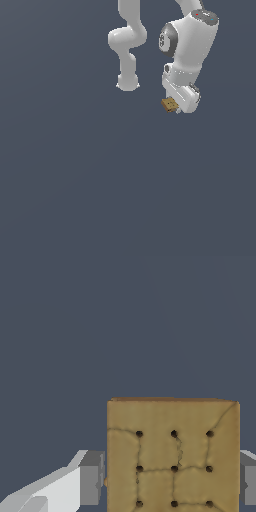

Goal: Pick up the object and move it to a goal position.

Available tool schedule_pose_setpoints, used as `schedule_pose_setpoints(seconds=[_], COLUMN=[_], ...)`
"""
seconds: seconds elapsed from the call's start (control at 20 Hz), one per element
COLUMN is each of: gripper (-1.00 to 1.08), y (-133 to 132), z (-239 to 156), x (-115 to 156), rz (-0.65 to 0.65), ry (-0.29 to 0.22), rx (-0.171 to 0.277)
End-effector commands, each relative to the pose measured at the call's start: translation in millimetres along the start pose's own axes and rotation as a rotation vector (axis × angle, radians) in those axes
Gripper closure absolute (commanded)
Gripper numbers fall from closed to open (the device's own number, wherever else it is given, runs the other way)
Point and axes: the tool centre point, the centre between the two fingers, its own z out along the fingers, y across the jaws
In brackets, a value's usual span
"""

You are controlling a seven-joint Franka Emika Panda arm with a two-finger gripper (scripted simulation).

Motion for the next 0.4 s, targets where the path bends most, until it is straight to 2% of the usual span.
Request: schedule_pose_setpoints(seconds=[0.0, 0.35], gripper=[1.08, 1.08], y=[-2.1, -5.6], z=[-10.0, -18.8], x=[-8.7, -17.4], rz=[0.000, 0.000], ry=[-0.001, -0.002], rx=[0.000, -0.001])
